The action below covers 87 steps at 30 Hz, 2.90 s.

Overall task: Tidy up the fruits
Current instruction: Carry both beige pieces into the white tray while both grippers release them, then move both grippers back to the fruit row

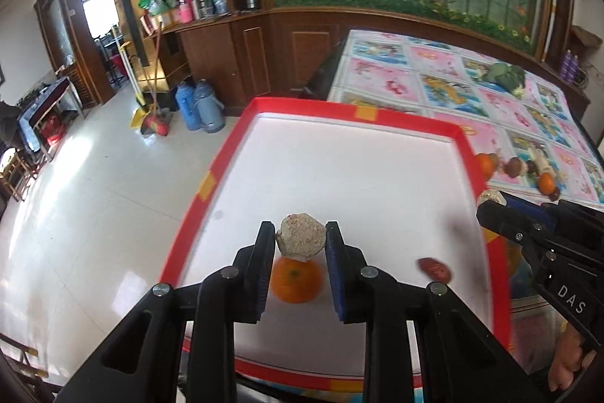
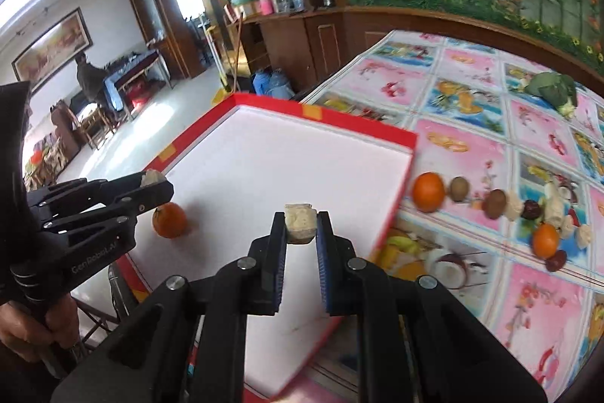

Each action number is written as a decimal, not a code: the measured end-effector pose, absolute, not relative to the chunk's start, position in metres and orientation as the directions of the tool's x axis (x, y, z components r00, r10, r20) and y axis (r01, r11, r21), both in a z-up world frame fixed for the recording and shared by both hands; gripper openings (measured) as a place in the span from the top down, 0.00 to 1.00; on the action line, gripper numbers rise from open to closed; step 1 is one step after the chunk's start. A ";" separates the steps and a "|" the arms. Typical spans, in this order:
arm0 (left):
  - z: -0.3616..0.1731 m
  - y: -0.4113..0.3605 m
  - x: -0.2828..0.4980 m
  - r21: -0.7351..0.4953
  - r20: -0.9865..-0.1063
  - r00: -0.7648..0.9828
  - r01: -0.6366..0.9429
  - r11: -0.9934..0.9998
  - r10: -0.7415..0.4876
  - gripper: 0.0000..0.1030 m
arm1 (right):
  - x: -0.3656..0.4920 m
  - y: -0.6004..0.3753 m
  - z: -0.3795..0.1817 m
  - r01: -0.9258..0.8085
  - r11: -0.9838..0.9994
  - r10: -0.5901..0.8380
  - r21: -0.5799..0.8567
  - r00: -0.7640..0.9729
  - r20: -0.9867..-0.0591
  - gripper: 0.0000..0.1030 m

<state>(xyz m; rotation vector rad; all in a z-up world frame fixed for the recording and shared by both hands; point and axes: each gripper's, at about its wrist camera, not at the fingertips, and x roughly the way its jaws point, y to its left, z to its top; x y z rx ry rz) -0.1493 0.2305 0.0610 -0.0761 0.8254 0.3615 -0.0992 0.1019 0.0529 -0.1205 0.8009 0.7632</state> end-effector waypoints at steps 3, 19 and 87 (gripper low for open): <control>0.052 0.242 -0.149 0.061 -0.744 0.607 -0.354 0.933 0.279 0.75 | -0.092 0.118 0.040 -0.648 0.742 0.540 0.172 0.427 -0.725 0.83; 0.047 0.246 -0.151 0.101 -0.733 0.604 -0.358 0.928 0.313 0.74 | -0.085 0.138 0.015 -0.598 0.790 0.445 0.136 0.407 -0.798 0.83; 0.063 0.063 -0.060 0.219 -0.762 0.625 0.005 0.976 0.168 0.26 | -0.028 -0.106 0.028 -0.322 0.935 0.319 0.149 0.583 -0.747 0.46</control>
